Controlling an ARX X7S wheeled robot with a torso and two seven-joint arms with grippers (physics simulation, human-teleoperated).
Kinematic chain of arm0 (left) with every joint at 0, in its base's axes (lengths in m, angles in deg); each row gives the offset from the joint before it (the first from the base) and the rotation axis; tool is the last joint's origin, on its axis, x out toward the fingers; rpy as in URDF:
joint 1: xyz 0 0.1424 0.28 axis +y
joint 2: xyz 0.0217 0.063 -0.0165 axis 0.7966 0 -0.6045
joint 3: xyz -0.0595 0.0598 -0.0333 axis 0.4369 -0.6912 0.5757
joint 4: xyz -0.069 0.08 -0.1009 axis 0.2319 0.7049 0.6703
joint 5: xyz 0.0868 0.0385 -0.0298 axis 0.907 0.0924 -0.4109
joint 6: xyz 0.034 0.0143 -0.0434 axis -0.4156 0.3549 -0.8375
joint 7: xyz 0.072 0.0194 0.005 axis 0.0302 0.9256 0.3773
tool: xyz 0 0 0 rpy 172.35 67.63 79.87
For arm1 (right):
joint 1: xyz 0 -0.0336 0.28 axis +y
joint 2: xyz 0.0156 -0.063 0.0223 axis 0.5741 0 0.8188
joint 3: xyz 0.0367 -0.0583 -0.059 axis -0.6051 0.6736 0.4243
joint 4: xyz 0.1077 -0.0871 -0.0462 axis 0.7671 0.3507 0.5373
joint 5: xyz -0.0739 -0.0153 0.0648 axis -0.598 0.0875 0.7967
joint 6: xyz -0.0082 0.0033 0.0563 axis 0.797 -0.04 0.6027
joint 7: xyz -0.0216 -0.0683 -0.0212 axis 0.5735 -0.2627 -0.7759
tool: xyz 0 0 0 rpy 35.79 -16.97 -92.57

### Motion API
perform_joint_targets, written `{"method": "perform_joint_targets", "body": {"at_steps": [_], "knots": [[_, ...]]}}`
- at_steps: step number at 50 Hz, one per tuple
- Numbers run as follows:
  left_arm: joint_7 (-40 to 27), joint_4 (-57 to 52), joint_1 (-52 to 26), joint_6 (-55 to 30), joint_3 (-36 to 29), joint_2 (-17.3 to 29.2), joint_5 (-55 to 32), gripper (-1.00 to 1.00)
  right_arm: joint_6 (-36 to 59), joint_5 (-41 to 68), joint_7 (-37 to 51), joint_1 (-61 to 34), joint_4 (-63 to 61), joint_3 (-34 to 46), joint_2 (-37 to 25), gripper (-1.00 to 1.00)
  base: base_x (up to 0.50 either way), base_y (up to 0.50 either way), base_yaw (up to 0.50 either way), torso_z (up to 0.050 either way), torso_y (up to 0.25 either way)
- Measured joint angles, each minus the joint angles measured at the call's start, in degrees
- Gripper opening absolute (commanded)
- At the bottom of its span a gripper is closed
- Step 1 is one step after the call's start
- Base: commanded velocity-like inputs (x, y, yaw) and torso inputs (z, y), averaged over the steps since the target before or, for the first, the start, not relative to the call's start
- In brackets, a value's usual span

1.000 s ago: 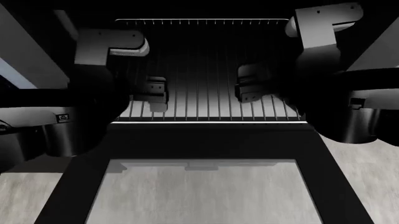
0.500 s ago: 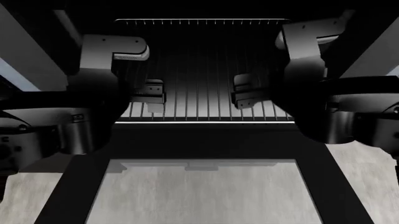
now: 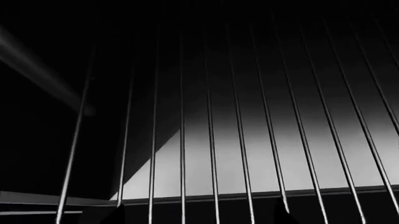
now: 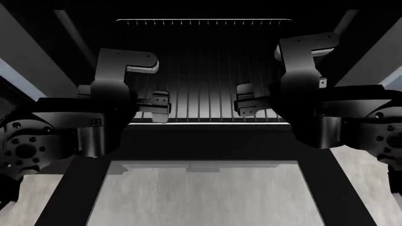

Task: Fully slide the oven rack out.

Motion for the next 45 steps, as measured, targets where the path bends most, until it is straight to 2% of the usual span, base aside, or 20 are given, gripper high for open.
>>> {"method": "perform_joint_targets", "body": {"at_steps": [17,45], "knots": [[2.1,2.4,1.6,0.5,-1.1,-0.8,1.3,1.0,-0.6,-1.2,0.1,2.5,1.2,1.5,0.2,1.0,0.0,0.0,0.0,0.0,0.0],[1.4,1.4,4.7,3.0,-0.3,-0.1,3.0,1.0,-2.0,-1.0,1.4,6.5,-1.4,1.4,-1.7,1.0,0.0,0.0,0.0,0.0,0.0]]}}
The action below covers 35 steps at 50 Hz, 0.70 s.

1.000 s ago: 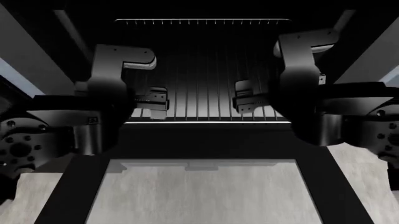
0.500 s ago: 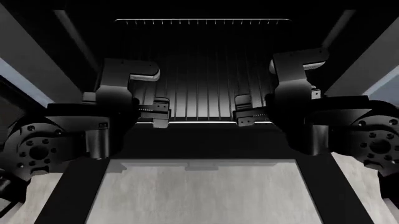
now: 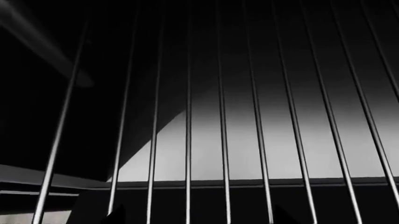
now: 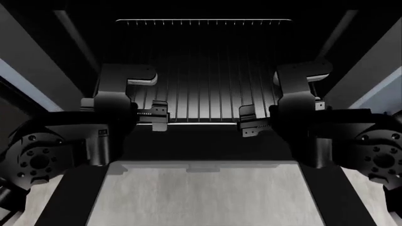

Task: Fully slide the oven rack out.

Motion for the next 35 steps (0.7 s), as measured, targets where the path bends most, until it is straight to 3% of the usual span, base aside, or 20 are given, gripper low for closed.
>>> {"method": "perform_joint_targets", "body": {"at_steps": [35], "knots": [[-1.8,-1.4,0.9,-0.6,0.9,1.1,-2.3,1.0,-1.4,4.4,1.4,2.0,1.0,-2.4,-0.6,1.0,0.0,0.0,0.0,0.0,-0.005]]}}
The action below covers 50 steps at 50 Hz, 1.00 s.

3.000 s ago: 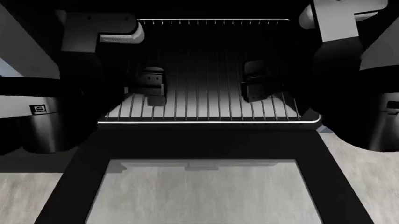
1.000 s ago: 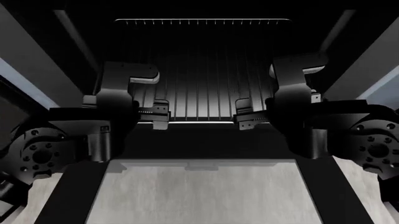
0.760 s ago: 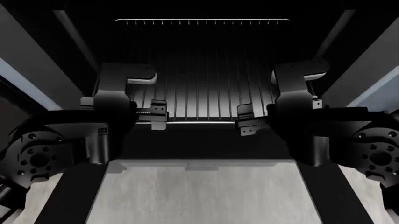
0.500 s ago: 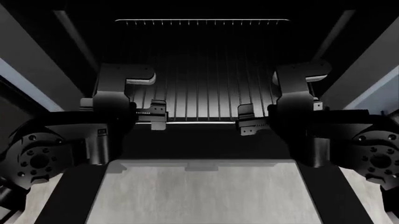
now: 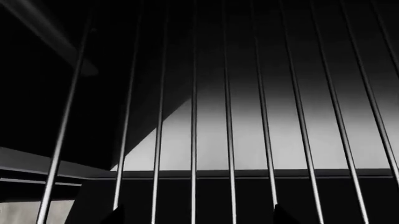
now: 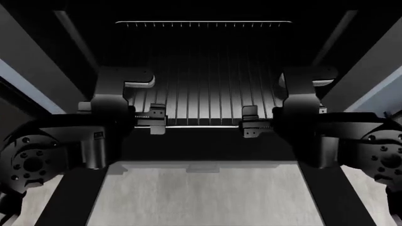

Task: Fully slide the oven rack out.

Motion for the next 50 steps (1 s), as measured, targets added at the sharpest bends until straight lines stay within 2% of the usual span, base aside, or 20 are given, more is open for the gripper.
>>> {"method": "perform_joint_targets", "body": {"at_steps": [27,50], "knots": [[-5.9,-2.4,-1.3,-6.6,0.3,0.5,-6.5,1.0,2.5,9.3,4.7,0.5,-1.0,-0.9,-2.2,1.0,0.0,0.0,0.0,0.0,-0.014],[-13.0,-11.4,2.2,-6.3,0.9,5.0,-15.6,1.0,0.4,15.5,8.8,6.6,-12.5,-1.7,-8.8,1.0,0.0,0.0,0.0,0.0,-0.017]]}}
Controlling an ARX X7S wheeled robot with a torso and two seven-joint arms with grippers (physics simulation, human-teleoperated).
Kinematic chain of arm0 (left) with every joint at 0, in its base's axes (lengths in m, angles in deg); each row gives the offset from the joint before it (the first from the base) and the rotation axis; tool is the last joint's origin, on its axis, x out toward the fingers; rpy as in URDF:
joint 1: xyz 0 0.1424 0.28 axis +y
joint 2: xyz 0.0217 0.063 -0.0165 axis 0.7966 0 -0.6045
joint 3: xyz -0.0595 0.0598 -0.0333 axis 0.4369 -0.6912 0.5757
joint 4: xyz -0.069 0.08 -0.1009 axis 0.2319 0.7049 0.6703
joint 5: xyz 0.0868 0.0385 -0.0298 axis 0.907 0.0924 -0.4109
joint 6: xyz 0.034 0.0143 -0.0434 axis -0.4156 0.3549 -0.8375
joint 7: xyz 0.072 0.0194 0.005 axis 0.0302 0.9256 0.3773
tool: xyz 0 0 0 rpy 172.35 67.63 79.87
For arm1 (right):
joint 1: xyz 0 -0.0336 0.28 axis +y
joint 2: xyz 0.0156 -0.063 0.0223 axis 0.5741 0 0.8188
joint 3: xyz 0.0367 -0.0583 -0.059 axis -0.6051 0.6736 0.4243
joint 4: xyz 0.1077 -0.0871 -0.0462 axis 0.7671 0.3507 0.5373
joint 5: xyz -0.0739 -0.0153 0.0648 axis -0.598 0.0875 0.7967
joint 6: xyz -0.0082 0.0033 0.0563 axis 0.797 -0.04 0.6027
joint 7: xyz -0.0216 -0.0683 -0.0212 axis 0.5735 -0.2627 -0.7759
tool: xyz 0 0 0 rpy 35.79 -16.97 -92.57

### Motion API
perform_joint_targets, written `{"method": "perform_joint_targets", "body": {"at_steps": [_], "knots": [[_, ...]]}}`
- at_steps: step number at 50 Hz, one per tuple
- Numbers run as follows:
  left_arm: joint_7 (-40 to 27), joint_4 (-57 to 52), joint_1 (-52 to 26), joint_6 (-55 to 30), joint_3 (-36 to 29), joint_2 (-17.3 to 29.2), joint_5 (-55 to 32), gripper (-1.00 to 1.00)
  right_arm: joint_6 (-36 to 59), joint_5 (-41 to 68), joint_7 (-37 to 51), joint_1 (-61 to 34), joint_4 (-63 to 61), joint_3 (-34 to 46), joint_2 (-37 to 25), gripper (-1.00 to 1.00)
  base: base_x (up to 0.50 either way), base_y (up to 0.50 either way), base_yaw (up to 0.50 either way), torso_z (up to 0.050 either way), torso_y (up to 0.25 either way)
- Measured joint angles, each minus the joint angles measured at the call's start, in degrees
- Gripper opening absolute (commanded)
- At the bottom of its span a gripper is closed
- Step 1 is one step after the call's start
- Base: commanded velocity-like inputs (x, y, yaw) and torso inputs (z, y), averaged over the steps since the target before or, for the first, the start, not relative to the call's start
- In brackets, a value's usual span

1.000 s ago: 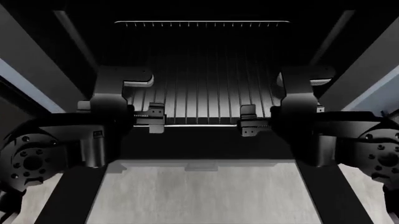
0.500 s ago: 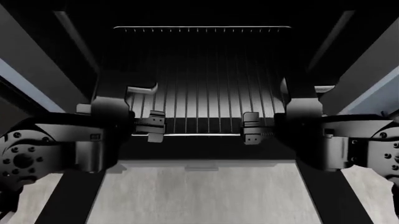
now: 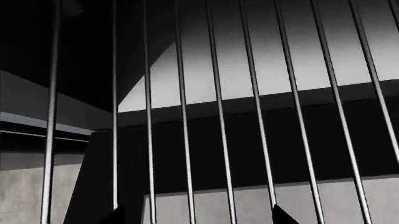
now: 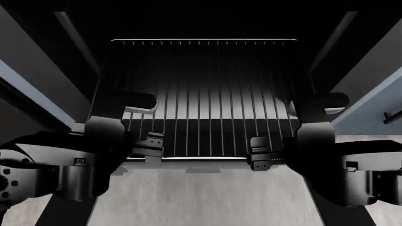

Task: Fully slide the oven rack out.

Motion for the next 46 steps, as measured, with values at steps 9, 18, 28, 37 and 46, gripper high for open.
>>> {"method": "perform_joint_targets", "body": {"at_steps": [9,18,28,37,46], "knots": [[-2.2,-5.1,3.0,2.3,0.6,2.7,-3.9,1.0,-1.9,2.7,1.6,3.4,-5.8,-0.3,-3.5,1.0,0.0,0.0,0.0,0.0,-0.018],[-4.8,-12.1,6.9,5.1,0.9,6.0,-7.4,1.0,-5.5,5.3,3.0,8.6,-13.5,-1.0,-8.2,1.0,0.0,0.0,0.0,0.0,-0.019],[-7.5,-19.2,10.9,8.0,0.7,9.0,-10.4,1.0,-8.5,6.1,4.6,14.3,-21.7,-1.1,-12.7,1.0,0.0,0.0,0.0,0.0,-0.019],[-9.3,-22.9,12.4,9.0,0.0,11.1,-14.1,1.0,-11.2,8.5,5.6,17.6,-26.2,-1.0,-16.1,1.0,0.0,0.0,0.0,0.0,-0.018],[-8.5,-21.6,12.1,11.3,0.2,12.8,-17.8,1.0,-15.2,11.5,5.1,18.7,-25.6,-1.7,-18.5,1.0,0.0,0.0,0.0,0.0,-0.017]]}}
